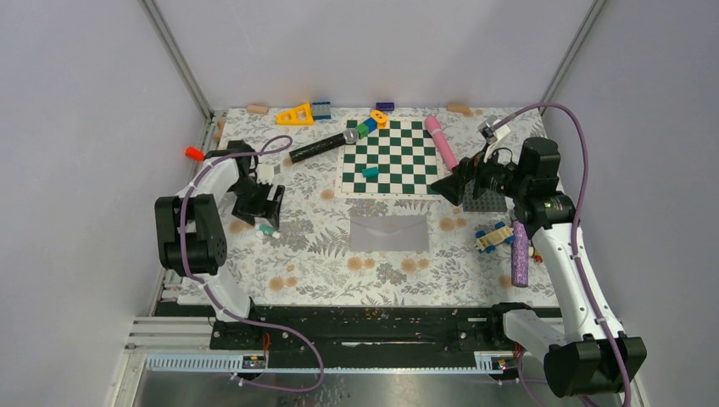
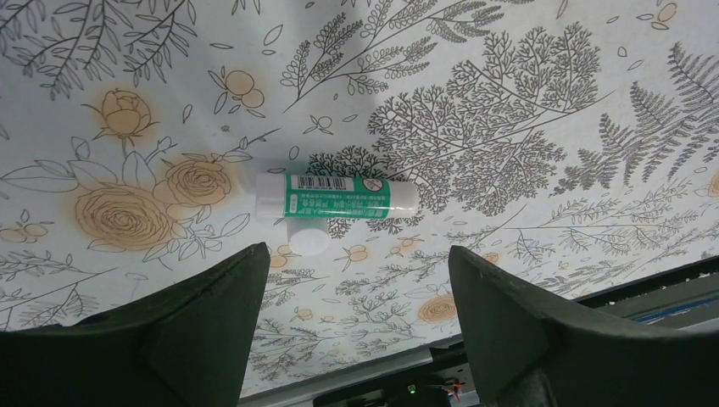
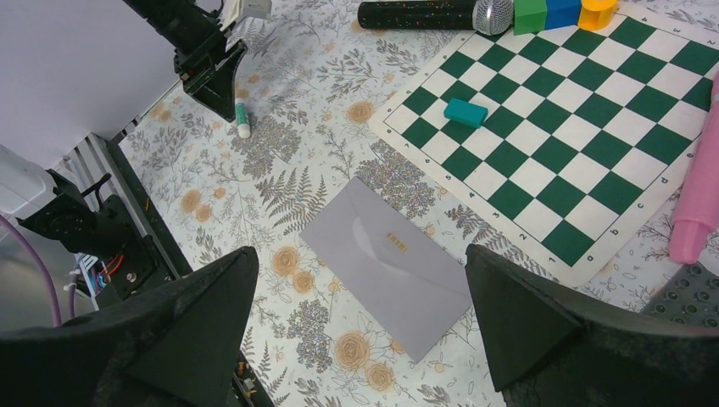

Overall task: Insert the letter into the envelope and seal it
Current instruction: Adjust the solid glue at the center of the board.

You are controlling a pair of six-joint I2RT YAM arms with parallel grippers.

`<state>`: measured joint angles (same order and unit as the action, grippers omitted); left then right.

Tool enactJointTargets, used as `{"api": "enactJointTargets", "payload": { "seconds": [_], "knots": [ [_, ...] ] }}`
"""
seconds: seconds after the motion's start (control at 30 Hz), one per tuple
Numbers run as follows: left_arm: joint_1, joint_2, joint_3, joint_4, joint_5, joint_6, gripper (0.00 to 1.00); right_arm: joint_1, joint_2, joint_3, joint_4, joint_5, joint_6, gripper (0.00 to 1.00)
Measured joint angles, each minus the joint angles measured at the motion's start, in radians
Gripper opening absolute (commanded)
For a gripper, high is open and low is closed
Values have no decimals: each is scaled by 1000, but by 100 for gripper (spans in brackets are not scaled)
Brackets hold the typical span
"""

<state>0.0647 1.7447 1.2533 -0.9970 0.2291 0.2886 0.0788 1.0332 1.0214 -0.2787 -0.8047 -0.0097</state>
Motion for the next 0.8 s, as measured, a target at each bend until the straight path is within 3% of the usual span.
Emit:
{"api": "enactJointTargets", "payload": {
  "seconds": [0.8],
  "knots": [
    [3, 61, -37, 37, 3, -8, 86, 0, 0, -4, 0, 0, 0, 100]
  ]
}}
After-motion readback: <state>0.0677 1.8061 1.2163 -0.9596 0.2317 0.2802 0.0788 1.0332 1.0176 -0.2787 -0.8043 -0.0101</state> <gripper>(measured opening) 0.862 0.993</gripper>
